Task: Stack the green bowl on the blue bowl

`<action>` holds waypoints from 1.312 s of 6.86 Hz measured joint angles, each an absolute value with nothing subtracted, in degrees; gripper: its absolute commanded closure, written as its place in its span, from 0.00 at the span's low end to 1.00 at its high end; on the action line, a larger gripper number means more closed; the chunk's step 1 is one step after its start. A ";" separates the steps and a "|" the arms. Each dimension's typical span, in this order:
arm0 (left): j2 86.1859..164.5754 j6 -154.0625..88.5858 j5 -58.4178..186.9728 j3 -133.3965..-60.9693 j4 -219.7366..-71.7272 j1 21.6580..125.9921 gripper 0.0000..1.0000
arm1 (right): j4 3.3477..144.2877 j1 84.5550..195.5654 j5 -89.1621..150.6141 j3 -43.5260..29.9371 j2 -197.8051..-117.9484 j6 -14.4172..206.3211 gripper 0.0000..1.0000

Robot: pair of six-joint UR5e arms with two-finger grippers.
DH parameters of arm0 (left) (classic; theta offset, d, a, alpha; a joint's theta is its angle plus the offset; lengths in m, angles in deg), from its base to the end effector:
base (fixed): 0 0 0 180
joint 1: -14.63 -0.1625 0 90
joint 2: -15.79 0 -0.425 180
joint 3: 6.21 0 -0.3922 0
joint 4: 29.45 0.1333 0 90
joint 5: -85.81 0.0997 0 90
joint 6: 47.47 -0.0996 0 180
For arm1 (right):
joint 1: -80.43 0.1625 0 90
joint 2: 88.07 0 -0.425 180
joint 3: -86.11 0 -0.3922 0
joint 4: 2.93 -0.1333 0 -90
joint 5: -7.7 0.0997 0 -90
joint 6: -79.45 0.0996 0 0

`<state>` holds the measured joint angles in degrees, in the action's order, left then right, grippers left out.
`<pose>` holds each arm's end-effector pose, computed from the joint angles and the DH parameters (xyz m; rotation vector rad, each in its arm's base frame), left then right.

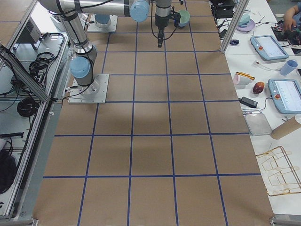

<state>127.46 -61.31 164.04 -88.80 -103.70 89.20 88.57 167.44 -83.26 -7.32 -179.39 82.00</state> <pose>0.0220 -0.6571 0.3660 0.0369 -2.9470 0.1138 0.1064 -0.4870 0.4723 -0.1509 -3.1212 -0.0167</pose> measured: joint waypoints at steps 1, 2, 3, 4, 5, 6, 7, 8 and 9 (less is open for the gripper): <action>124.42 -60.59 165.45 -88.90 -107.09 90.08 0.00 | 88.56 167.44 -83.26 -7.32 -179.39 82.00 0.00; 121.28 -59.08 166.70 -88.92 -110.43 91.11 0.00 | 88.56 167.44 -83.25 -7.32 -179.39 82.00 0.00; 118.24 -58.08 168.67 -88.96 -112.95 92.55 0.00 | 88.56 167.44 -83.22 -7.32 -179.39 82.00 0.00; 115.43 -57.27 170.45 -89.10 -114.57 94.42 0.00 | 88.57 167.44 -83.24 -7.32 -179.39 82.00 0.00; 112.82 -55.56 171.31 -89.31 -115.81 96.75 0.00 | 88.57 167.44 -83.25 -7.32 -179.39 82.00 0.00; 110.47 -53.44 171.65 -89.90 -116.97 98.92 0.00 | 88.56 167.44 -83.26 -7.32 -179.39 82.00 0.00; 108.32 -52.40 171.76 -91.25 -117.65 100.21 0.00 | 88.57 167.44 -83.26 -7.32 -179.39 82.00 0.00; 106.25 -52.19 171.91 -93.28 -117.85 100.80 0.00 | 88.57 167.44 -83.26 -7.32 -179.39 82.00 0.00; 104.47 -52.38 172.58 -95.47 -117.73 101.02 0.00 | 88.57 167.44 -83.26 -7.31 -179.39 82.00 0.00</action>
